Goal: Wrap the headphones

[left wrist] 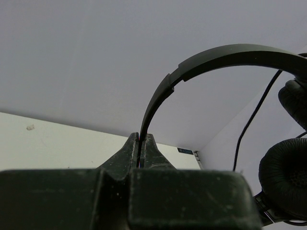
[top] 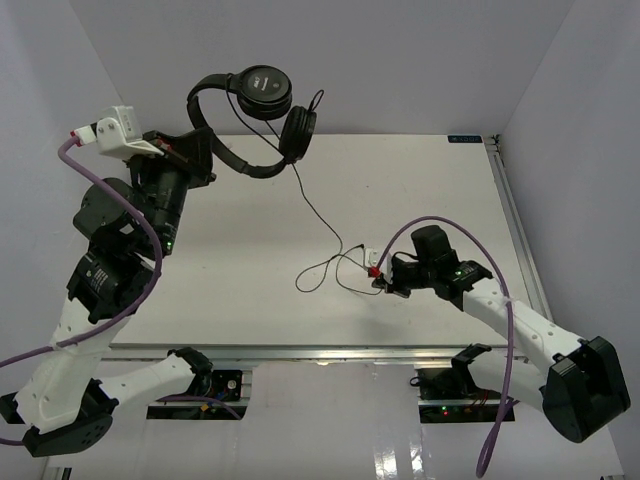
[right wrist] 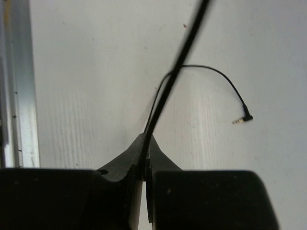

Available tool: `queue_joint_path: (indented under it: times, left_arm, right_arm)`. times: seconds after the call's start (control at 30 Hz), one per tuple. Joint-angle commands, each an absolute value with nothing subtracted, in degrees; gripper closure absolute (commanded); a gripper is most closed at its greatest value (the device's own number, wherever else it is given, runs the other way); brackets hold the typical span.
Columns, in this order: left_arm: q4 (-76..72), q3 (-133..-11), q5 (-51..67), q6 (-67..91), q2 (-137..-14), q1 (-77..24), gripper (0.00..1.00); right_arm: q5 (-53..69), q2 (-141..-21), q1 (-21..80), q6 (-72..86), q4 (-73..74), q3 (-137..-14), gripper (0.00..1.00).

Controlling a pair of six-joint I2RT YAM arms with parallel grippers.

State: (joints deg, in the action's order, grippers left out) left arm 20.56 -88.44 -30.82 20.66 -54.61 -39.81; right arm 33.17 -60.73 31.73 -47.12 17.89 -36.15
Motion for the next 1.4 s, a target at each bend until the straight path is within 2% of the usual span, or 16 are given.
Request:
queue_joint_path:
  times: [0.0,0.33,1.1,1.13,1.17,1.2,1.23,1.27,1.3,1.37]
  left_arm:
    - [17.86,-92.86,-34.29,17.92,-53.78,-39.73,1.0]
    - [19.59,-95.0,-36.82,14.34,-52.04,-39.81,1.0]
    - [19.25,-95.13,-39.17,10.96,-49.6,-40.86,1.0]
    - [19.26,-95.0,-39.08,10.93,-49.66,-41.05,1.0]
    - [19.48,-94.86,-38.65,11.29,-49.74,-41.12,1.0]
    - [19.73,-94.76,-38.58,11.34,-49.82,-41.21,1.0]
    - [19.92,-94.53,-38.22,11.63,-49.98,-41.22,1.0]
    - [20.41,-94.28,-37.08,12.82,-50.34,-41.22,1.0]
    - [20.68,-94.07,-36.29,13.67,-50.72,-41.22,1.0]
    - [21.03,-93.46,-34.95,15.13,-51.2,-41.22,1.0]
  right_arm:
    - [24.29,-58.23,24.56,-54.03,21.76,-34.71,0.92]
    - [26.36,-60.8,2.75,-59.59,27.06,-36.26,0.92]
    - [26.67,-67.77,-21.03,-69.81,28.9,-36.99,0.91]
    - [27.9,-67.56,-21.72,-70.78,30.23,-37.4,0.87]
    - [29.86,-67.2,-22.02,-72.6,32.77,-38.05,0.72]
    - [31.11,-66.7,-22.06,-73.83,34.55,-38.52,0.7]
    - [32.76,-65.96,-22.06,-75.62,36.72,-39.25,0.63]
    - [36.49,-63.91,-22.06,-78.72,41.26,-41.03,0.48]
    - [39.82,-62.6,-22.02,-81.91,45.55,-42.87,0.38]
    - [46.2,-60.63,-21.7,-88.18,53.88,-47.04,0.24]
